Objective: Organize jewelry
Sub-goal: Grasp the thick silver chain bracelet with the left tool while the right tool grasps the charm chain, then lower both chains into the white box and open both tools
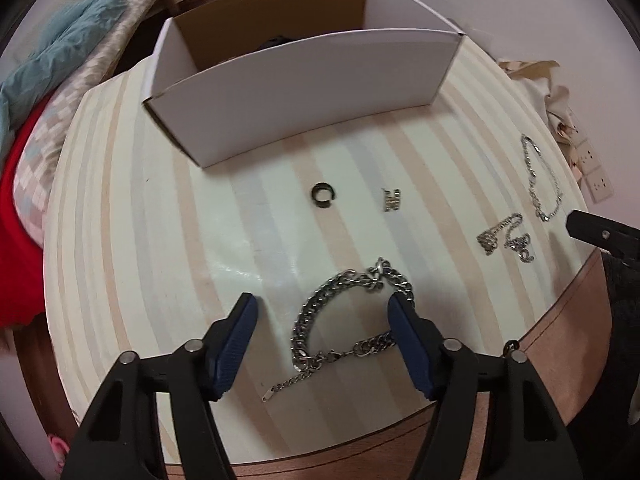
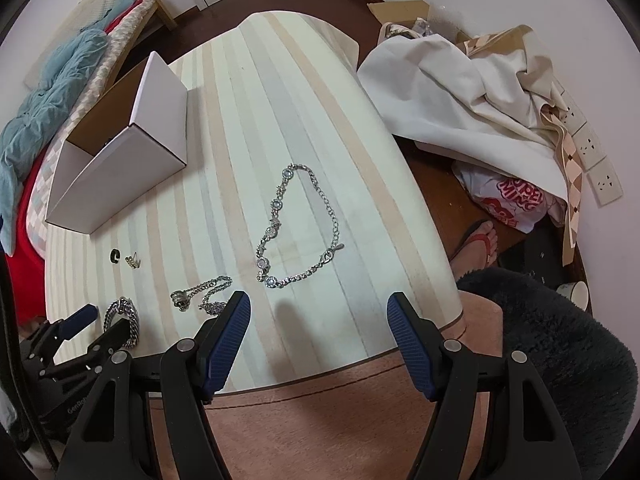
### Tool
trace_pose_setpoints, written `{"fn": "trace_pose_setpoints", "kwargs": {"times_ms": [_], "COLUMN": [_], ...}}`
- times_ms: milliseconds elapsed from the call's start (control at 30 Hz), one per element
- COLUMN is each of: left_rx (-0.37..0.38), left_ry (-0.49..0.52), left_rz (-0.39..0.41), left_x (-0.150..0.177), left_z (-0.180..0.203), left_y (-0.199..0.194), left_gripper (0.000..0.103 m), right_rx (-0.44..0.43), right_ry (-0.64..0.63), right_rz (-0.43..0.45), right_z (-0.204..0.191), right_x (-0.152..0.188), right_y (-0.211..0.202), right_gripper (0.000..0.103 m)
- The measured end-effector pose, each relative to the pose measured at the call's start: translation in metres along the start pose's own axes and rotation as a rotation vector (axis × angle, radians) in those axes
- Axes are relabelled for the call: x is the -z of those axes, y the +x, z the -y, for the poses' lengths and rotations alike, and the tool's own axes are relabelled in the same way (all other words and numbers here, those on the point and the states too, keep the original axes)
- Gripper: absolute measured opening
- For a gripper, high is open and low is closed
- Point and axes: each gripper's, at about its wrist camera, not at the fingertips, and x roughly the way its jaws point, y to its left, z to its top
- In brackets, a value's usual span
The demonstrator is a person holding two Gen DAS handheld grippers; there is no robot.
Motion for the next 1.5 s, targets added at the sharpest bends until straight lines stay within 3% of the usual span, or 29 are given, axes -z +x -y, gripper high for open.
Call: {"fn": "trace_pose_setpoints", "kwargs": {"times_ms": [67,100,133,400,533,633,700,833,900,933,967,1133,1300,1500], "left_rx": [0.002,0.001,0.005,-0.036,-0.012,-0.009,-0.003,0.002,0.005,0.006,0.007,0.023,0.047,0.058], "left_ry": [0.010,0.009,0.003,-0.155,-0.223,-0.233,-0.236,-0.234,-0.232,-0.233,-0.232,-0.231,-0.236,-0.230], "left_rz": [0.010,0.007,0.000,0.026,0.044,0.053,0.058,0.061,0.066,0.070,0.074,0.102,0.159,0.232], "left_x": [-0.001,-0.003,-0.006,-0.004,0.002,0.004,0.007,0.012,0.015,0.016,0.018,0.016,0.008,-0.012], "left_z": [0.002,0.002,-0.001,-0.052,-0.070,-0.071,-0.071,-0.068,-0.068,-0.067,-0.064,-0.058,-0.054,-0.055], "left_y": [-0.004,-0.004,-0.003,-0.009,-0.021,-0.027,-0.030,-0.034,-0.037,-0.038,-0.041,-0.055,-0.085,-0.122], "left_gripper": [0.030,0.007,0.006,0.006,0.006,0.006,0.006,0.006,0.006,0.006,0.006,0.006,0.006,0.006], "right_rx": [-0.001,-0.002,-0.004,-0.062,-0.129,-0.136,-0.127,-0.049,-0.003,0.028,0.043,-0.046,-0.162,-0.252], "right_ry": [-0.003,-0.003,-0.005,-0.037,-0.112,-0.190,-0.240,-0.360,-0.421,-0.445,-0.460,-0.360,-0.249,-0.223], "right_rz": [-0.004,-0.005,-0.006,0.002,-0.013,-0.004,0.009,0.057,0.098,0.107,0.117,0.096,0.123,0.177], "right_z": [-0.001,-0.002,-0.003,-0.017,-0.044,-0.069,-0.084,-0.111,-0.121,-0.126,-0.128,-0.114,-0.088,-0.078], "right_x": [0.001,0.002,0.003,0.003,0.006,0.012,0.016,0.027,0.031,0.034,0.036,0.031,0.016,-0.008], "right_y": [0.001,0.002,0.002,-0.002,0.003,0.008,0.012,0.022,0.023,0.024,0.023,0.014,-0.026,-0.080], "right_gripper": [0.073,0.073,0.073,0.073,0.061,0.049,0.048,0.039,0.028,0.015,0.010,0.010,0.010,0.010]}}
